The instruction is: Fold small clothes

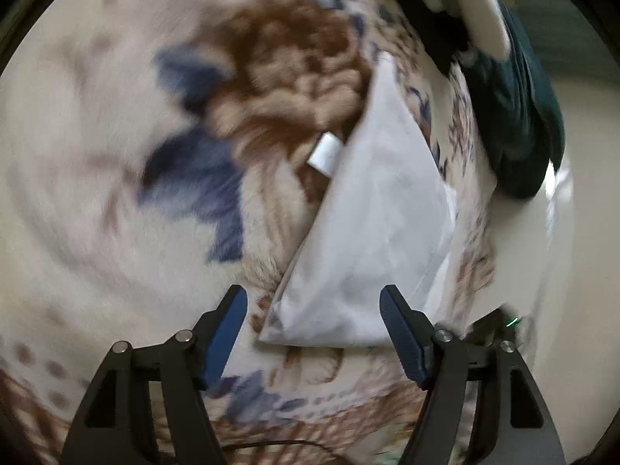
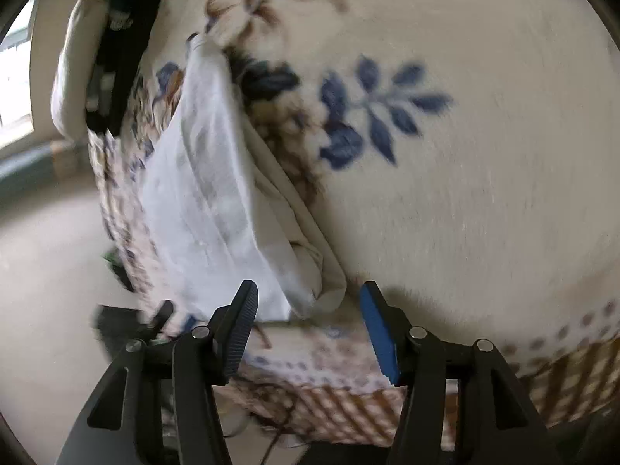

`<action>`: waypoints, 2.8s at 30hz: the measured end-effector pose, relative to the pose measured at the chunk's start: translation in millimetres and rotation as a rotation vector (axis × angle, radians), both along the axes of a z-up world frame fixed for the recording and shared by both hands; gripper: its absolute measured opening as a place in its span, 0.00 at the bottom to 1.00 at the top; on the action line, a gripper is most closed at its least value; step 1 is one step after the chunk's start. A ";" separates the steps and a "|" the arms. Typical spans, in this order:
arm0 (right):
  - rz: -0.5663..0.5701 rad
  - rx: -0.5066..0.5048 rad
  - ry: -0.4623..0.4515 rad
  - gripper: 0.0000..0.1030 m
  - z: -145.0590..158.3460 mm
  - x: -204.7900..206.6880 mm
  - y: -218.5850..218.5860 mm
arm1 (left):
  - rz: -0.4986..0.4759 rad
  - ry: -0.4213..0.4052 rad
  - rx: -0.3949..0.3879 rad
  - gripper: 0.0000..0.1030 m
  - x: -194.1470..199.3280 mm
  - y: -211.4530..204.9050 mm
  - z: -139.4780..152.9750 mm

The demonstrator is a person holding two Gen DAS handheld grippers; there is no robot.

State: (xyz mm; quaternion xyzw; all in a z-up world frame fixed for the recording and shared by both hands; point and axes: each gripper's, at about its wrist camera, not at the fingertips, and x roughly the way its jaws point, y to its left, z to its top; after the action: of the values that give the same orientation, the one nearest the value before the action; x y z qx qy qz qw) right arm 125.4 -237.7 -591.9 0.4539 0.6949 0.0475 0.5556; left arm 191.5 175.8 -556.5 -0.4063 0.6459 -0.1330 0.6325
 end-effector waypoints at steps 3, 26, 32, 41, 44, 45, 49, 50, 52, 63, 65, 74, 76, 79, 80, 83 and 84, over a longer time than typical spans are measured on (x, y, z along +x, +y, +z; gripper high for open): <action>-0.070 0.100 0.038 0.56 -15.5 -15.3 -0.4 | 0.057 0.038 -0.077 0.68 -5.4 -2.3 -15.7; -0.312 0.037 -0.190 0.10 61.8 -12.3 18.6 | 0.132 -0.191 0.064 0.20 13.7 -42.6 80.2; -0.277 -0.003 -0.289 0.10 155.4 27.2 11.1 | 0.110 -0.264 0.021 0.19 65.0 -45.9 157.4; -0.267 -0.004 -0.498 0.10 289.7 177.9 32.5 | 0.160 -0.452 -0.019 0.19 206.0 -26.6 266.6; -0.280 0.009 -0.597 0.10 331.0 251.4 43.8 | 0.168 -0.552 -0.005 0.19 286.4 -18.0 308.4; -0.287 0.012 -0.647 0.10 347.5 286.5 48.8 | 0.169 -0.583 0.004 0.19 312.2 -14.2 320.0; -0.283 0.019 -0.768 0.10 374.9 386.8 66.9 | 0.151 -0.670 0.018 0.20 407.7 -1.7 333.8; -0.277 0.006 -0.793 0.10 375.6 405.6 71.6 | 0.146 -0.674 0.016 0.20 420.2 1.0 330.4; -0.253 -0.012 -0.819 0.10 363.9 433.8 79.9 | 0.126 -0.682 0.036 0.20 454.6 9.3 303.9; -0.171 -0.059 -0.523 0.10 158.2 459.9 95.5 | 0.078 -0.448 0.103 0.20 424.9 22.1 119.5; -0.151 -0.069 -0.529 0.10 155.2 456.9 96.1 | 0.073 -0.458 0.114 0.20 417.4 20.3 121.4; -0.009 -0.225 -0.516 0.21 169.2 443.8 93.6 | -0.030 -0.473 0.282 0.34 408.6 17.6 145.2; 0.015 -0.270 -0.498 0.26 168.0 438.0 91.3 | -0.039 -0.471 0.332 0.38 405.5 23.2 145.3; 0.026 -0.310 -0.468 0.28 163.6 431.5 83.3 | -0.067 -0.471 0.386 0.38 399.9 23.1 144.4; 0.030 -0.317 -0.462 0.29 162.0 430.8 82.2 | -0.075 -0.474 0.411 0.38 397.6 21.5 145.3; 0.065 -0.389 -0.462 0.30 170.4 424.9 87.1 | -0.090 -0.490 0.488 0.38 389.5 16.0 150.6; 0.079 -0.421 -0.465 0.32 174.7 423.3 89.7 | -0.095 -0.494 0.524 0.38 386.0 12.8 154.1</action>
State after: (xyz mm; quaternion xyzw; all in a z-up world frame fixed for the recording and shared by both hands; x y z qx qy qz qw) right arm 548.7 -148.0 -417.2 0.2786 0.5606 0.0265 0.7793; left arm 577.5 188.6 -402.4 -0.1557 0.5038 -0.0864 0.8452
